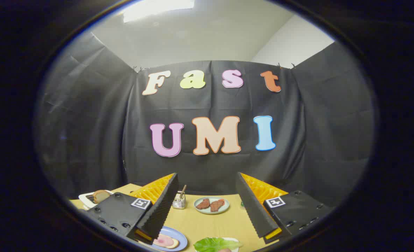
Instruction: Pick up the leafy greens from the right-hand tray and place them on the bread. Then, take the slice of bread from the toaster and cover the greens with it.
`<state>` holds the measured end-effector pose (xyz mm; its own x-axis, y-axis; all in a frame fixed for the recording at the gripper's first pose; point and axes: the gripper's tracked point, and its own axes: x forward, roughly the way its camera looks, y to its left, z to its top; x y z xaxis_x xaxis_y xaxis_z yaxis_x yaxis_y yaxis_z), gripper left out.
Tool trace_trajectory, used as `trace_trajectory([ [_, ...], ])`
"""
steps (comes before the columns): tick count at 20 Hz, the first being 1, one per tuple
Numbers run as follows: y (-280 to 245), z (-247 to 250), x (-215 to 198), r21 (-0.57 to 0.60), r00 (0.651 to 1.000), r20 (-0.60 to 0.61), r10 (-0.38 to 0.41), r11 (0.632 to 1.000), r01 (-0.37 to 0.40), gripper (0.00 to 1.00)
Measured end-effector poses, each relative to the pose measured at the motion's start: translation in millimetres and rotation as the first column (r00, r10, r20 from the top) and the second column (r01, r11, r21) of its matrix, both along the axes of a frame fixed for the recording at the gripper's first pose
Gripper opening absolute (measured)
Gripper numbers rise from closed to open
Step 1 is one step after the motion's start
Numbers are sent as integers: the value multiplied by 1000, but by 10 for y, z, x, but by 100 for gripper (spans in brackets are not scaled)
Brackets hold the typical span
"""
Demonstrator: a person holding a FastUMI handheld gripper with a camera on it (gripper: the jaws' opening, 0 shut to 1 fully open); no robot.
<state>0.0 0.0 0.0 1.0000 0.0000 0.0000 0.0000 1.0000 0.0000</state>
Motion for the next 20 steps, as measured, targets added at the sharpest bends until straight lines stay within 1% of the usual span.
trace_trajectory([
  [16,-143,-49,16,-25,999,-21,30,999,-31,100],
  [20,-178,-55,30,-38,1000,-16,26,999,-27,100],
])
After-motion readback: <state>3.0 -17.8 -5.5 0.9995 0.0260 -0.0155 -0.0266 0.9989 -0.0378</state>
